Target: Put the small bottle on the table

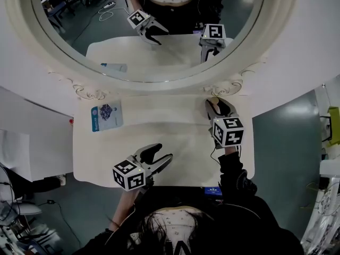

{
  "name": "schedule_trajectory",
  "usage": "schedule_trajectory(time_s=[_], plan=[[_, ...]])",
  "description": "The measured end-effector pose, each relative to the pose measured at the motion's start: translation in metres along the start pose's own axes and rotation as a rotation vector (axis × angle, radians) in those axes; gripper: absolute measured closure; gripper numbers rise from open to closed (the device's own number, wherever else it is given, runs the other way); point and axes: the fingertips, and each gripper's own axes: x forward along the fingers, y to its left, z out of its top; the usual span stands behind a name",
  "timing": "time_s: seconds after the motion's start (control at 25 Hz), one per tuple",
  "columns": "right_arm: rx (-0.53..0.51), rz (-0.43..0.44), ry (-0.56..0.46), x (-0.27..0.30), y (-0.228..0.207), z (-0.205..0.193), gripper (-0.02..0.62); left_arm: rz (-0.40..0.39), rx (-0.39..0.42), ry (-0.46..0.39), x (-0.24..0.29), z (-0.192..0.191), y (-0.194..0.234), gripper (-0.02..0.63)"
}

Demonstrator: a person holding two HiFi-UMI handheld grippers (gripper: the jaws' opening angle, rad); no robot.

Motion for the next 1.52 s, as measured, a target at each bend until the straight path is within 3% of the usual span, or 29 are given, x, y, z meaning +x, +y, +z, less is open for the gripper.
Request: schedule_trajectory(time_s=[0.84, 1.2, 1.52], plan=[[-0.053, -0.028, -0.071, 0.009, -0.001, 0.004, 0.442, 0.017, 0.004, -0.019, -0.013, 0.002, 0.009, 0.348], [-0.064, -0.056, -0.120, -0.013, -0.002, 0.017, 0.430, 0.025, 0.014, -0.029, -0.020, -0.002, 0.001, 0.349], [-0.068, 0.030, -0.140, -0.064, 0.034, 0.016, 0.431, 0.011, 0.044, -0.037, -0.020, -0.003, -0.019, 0.348]])
